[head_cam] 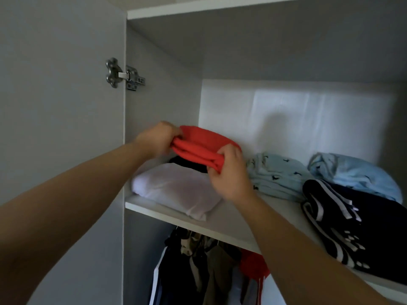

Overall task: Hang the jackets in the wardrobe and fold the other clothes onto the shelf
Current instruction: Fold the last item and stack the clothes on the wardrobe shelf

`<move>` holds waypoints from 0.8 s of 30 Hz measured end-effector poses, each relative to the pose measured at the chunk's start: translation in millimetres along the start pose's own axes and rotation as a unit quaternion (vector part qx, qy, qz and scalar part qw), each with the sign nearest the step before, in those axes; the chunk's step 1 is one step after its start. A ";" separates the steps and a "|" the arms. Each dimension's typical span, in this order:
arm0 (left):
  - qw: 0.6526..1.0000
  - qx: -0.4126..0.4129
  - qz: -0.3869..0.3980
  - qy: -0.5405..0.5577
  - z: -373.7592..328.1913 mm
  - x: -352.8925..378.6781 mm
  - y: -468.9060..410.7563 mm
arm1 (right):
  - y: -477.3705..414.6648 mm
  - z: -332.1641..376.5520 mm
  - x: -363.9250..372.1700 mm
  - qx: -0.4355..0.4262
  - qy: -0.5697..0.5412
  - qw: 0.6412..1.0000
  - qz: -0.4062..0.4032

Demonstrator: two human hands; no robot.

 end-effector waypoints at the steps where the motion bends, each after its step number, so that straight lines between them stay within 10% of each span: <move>1: 0.990 -0.045 0.064 -0.120 4.6 10.1 7.1 | 2.5 -3.6 18.6 0.004 -0.004 0.998 0.062; 4: 0.904 -0.136 0.268 -0.305 1.6 47.9 26.7 | 23.1 -18.9 71.8 0.042 0.022 0.951 0.306; 7: 0.862 -0.205 0.392 -0.246 -1.1 62.5 31.0 | 30.6 -25.3 85.2 -0.005 0.048 0.945 0.324; 13: 0.967 -0.117 0.225 -0.008 -11.9 48.9 -13.0 | 10.6 -29.6 73.4 0.060 -0.013 0.954 0.293; 18: 0.948 -0.151 0.253 0.117 4.3 92.7 -29.0 | -1.8 -40.3 82.7 0.169 -0.153 0.971 0.073; 24: 0.929 -0.214 0.244 0.176 27.2 110.3 -45.7 | -24.0 -43.1 89.1 0.203 -0.127 0.970 0.040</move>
Point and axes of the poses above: each hand's wrist, its own y-axis away from the middle knuckle, its own x-axis out of the palm, z = x × y, the point moved 2 cm from there along -y, towards the middle knuckle, and after that the axes turned 14 degrees about z, right-handed, at the moved point
